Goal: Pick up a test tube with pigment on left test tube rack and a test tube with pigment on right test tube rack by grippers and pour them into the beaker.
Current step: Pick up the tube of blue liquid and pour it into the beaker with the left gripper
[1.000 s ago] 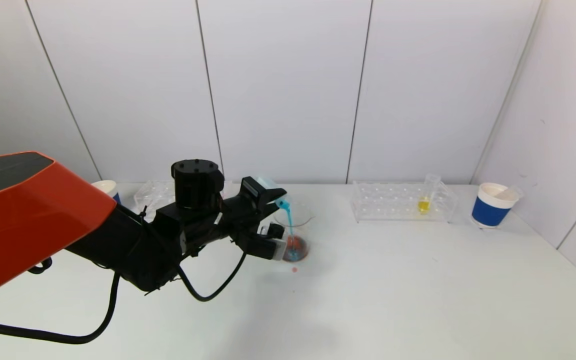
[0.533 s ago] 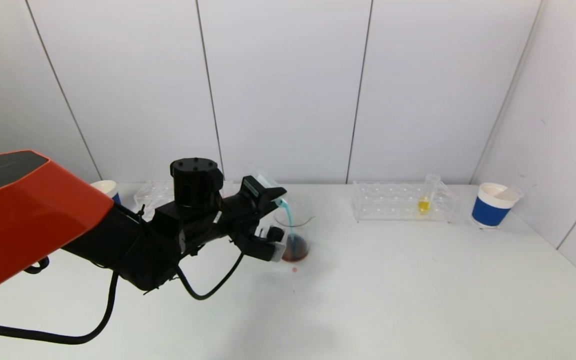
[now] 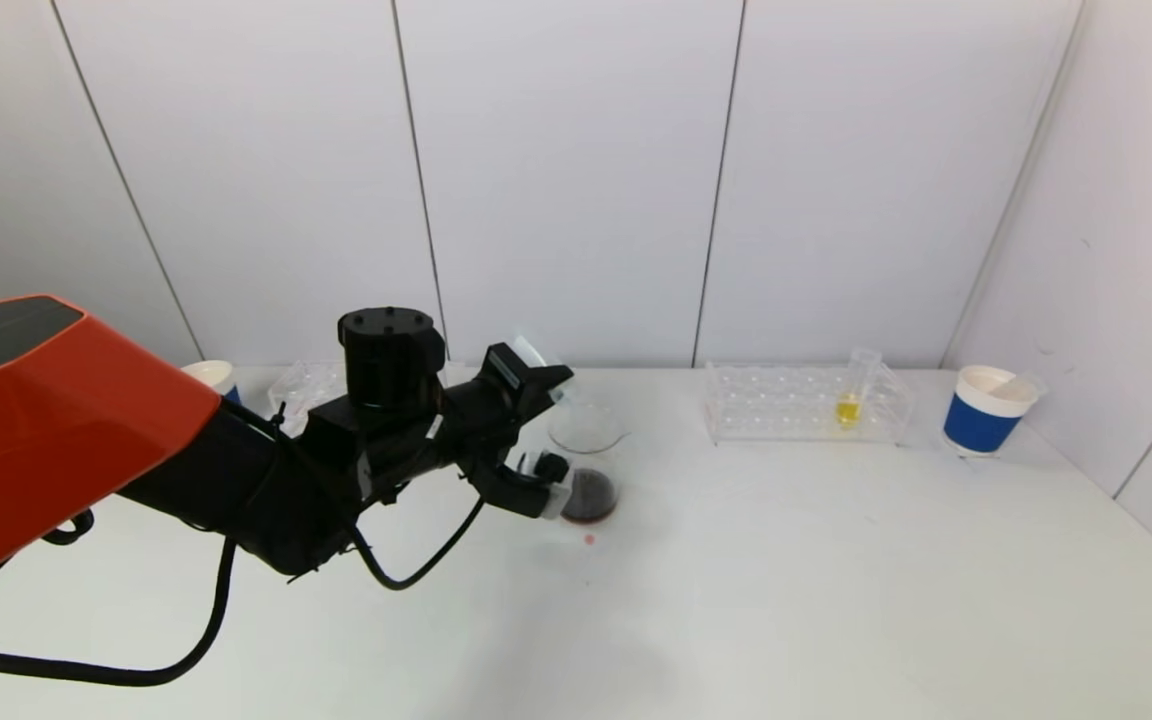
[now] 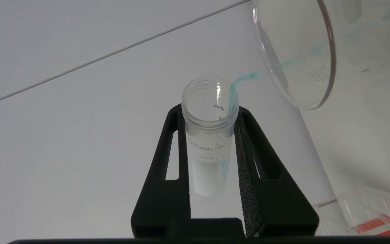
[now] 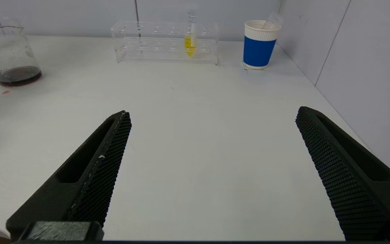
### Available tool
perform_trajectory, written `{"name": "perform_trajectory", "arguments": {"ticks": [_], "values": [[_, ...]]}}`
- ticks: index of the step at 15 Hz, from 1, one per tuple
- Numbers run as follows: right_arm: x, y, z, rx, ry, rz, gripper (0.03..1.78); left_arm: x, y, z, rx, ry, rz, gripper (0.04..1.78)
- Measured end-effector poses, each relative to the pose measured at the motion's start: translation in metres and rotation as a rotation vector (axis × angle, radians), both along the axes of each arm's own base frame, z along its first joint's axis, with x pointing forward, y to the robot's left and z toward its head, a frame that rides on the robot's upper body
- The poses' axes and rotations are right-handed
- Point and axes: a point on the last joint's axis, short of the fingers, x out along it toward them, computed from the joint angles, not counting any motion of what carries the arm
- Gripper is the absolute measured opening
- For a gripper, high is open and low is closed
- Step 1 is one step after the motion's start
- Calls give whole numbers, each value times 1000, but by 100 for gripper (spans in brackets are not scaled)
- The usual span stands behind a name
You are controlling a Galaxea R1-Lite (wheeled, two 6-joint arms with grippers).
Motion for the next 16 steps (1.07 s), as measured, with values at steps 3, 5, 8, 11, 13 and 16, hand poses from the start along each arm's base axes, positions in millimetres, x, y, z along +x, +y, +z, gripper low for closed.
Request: {"name": "perform_trajectory", "arguments": {"ticks": [3,5,8,11,13,16], "values": [[0,0,0,0,0,0,177,0,-1,2,16,-23,-4,43],[0,0,0,0,0,0,177,0,-1,3,24,-35,-7,43],[0,0,0,0,0,0,177,-1,-1,4,26,-41,-8,43],[0,0,0,0,0,0,177,-1,-1,4,35,-50,-9,43],[0,0,0,0,0,0,177,-1,-1,4,35,-51,-9,43],[0,0,0,0,0,0,177,-2,-1,6,36,-54,-10,43]]}}
